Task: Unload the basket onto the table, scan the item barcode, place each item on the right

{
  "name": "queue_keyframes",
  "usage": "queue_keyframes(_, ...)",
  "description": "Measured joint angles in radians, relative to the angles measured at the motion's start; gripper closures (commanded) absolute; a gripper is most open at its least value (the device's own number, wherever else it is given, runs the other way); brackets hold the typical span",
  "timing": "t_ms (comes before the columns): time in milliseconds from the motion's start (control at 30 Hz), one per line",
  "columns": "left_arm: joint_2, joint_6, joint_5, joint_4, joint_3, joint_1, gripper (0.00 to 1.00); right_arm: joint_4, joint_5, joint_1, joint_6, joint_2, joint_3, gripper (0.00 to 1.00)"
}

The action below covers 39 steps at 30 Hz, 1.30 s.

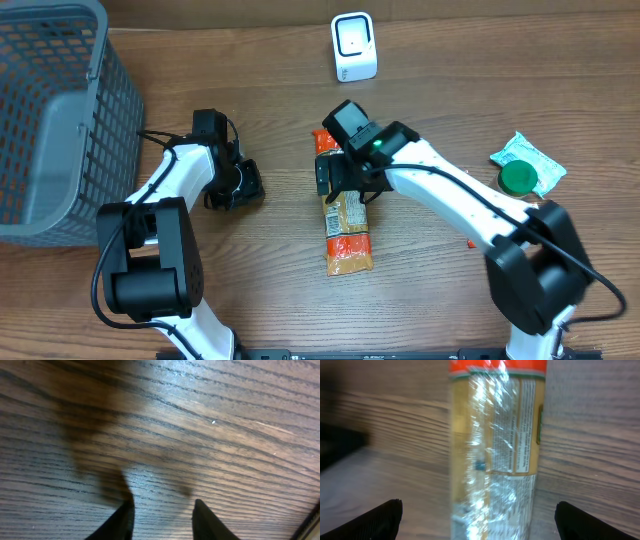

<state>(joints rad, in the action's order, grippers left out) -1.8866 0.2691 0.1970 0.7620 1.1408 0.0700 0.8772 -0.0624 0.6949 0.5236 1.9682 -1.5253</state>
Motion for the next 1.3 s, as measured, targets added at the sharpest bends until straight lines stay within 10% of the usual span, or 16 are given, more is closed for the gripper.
queue_keyframes(67, 0.004, -0.007, -0.002, -0.007, 0.001, 0.0, 0.01, 0.002, 0.001, 0.002, 0.0, 0.024, 0.0, 0.0)
queue_keyframes(1300, 0.015, -0.006, -0.053, -0.041, 0.007, 0.0, 0.0, -0.101, 0.225, 0.105, 0.0, 0.134, 0.0, 0.0)
